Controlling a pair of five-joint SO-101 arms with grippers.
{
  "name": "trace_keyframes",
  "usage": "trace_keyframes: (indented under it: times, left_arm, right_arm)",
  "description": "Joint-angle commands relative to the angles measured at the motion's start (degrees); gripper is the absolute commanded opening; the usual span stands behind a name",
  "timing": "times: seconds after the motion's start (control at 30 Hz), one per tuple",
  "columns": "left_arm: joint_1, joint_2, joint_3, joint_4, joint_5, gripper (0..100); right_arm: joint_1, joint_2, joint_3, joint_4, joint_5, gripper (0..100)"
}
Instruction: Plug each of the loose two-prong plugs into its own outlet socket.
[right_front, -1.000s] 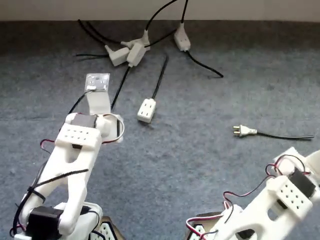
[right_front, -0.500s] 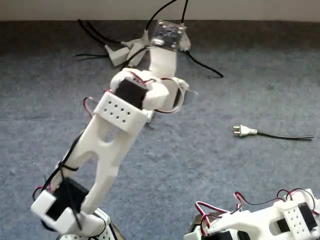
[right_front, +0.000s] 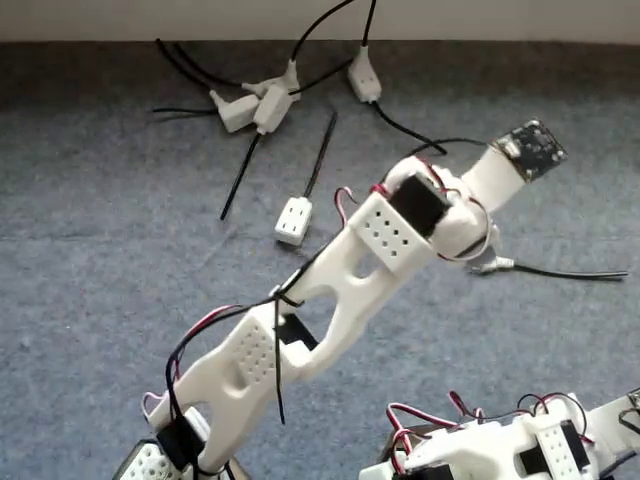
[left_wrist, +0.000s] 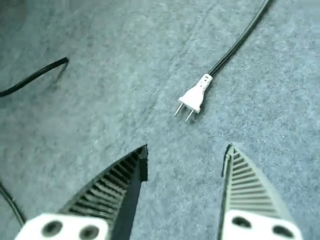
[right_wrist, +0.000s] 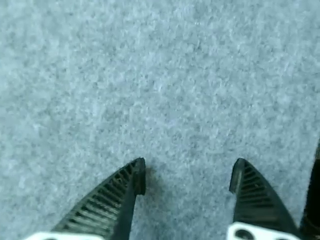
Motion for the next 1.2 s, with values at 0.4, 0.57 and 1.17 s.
trace_keyframes:
  times: [0.4, 0.57, 1.17]
  left_arm:
    - [5.1, 16.9, -12.4, -11.3, -7.5, 25]
    - [4.1, 21.7, -12.4, -14.9, -7.5, 25]
    - [-0.2, 30.5, -12.4, -23.3, -11.0, 17]
  right_arm:
    - [1.4, -0.1, 7.2, 0.0, 17.2, 27.3]
    - [0.9, -0.1, 7.2, 0.0, 17.3, 27.3]
    - [0.9, -0.1, 7.2, 0.0, 17.4, 27.3]
